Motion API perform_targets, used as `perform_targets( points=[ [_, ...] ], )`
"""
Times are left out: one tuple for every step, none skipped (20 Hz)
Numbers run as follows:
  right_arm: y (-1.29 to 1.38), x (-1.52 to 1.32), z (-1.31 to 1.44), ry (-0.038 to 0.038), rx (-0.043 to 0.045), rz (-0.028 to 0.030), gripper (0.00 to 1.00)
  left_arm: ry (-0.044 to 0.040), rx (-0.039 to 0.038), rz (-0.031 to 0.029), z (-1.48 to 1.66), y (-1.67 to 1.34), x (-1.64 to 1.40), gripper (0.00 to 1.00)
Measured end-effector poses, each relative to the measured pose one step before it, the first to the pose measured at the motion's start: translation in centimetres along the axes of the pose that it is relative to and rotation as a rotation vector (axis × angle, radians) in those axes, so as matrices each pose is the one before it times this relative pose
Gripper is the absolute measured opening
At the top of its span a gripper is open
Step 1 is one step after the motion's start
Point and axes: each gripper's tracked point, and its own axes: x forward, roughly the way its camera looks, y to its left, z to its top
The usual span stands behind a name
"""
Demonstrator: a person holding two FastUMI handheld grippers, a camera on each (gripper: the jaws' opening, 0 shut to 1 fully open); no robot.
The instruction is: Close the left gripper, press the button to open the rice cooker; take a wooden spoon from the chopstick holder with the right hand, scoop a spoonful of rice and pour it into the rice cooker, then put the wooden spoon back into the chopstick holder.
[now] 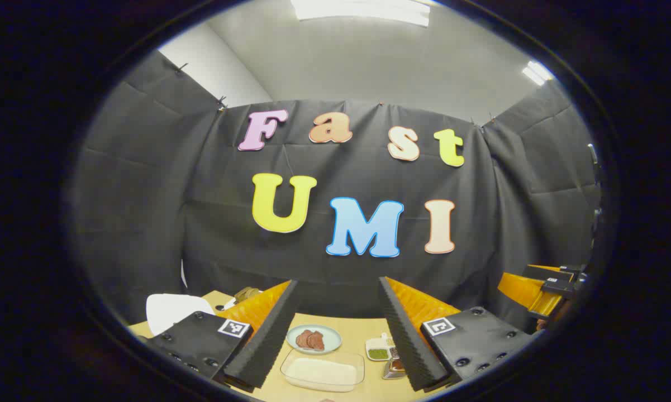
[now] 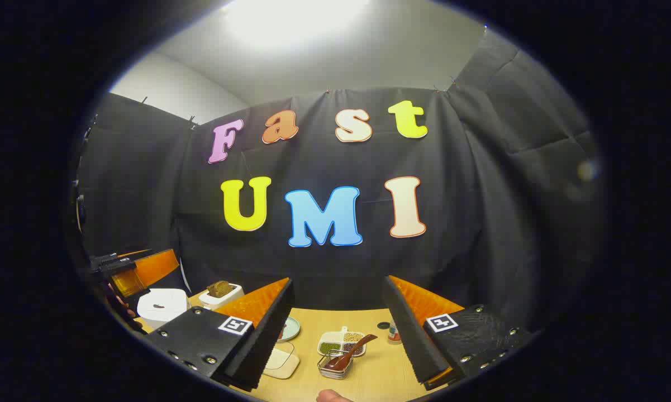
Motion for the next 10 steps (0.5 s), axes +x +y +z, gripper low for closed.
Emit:
perform_targets(
  points=[
    [0.226,0.047,0.354,-0.00724,0.00654,-0.00737,0.98,-0.00242,0.00139,-0.00248,0.171,0.453,0.188,0.98],
    [0.31,0.196,0.138,-0.00268,0.00729,-0.00744,0.97,0.0009,-0.00344,-0.00941,-0.059,0.477,0.298,0.98],
    [0.552,0.1,-0.241,0.00492,0.00986,-0.0038,0.97,0.00789,-0.00504,-0.01966,0.003,0.114,0.35,0.98],
    [0.235,0.161,-0.241,0.00885,0.00759,-0.01665,0.97,0.00978,-0.00223,-0.01938,-0.173,0.317,0.361,0.98],
    [-0.02,0.181,-0.237,0.00845,0.007,-0.01973,0.97,0.01088,-0.00191,-0.0173,-0.019,0.416,0.299,0.96],
    [0.283,0.099,-0.055,0.00338,0.00266,-0.01506,0.97,0.00278,-0.005,-0.01359,0.087,0.535,0.126,0.95],
    [0.396,0.057,-0.05,-0.00186,-0.00295,-0.00775,0.97,-0.00795,-0.00085,-0.0118,0.362,0.412,0.22,0.96],
    [0.289,0.024,0.17,-0.00733,-0.00924,-0.01402,0.97,-0.00844,0.00339,-0.00323,0.246,0.504,-0.003,0.97],
    [-0.029,-0.052,0.177,-0.0086,-0.00611,-0.01845,0.97,-0.00478,0.00221,-0.0008,0.235,0.686,0.018,0.97],
    [0.381,-0.046,0.194,-0.01018,0.00813,-0.00678,0.98,-0.00544,0.00005,-0.00111,-0.006,0.508,0.164,0.97]
  ],
)
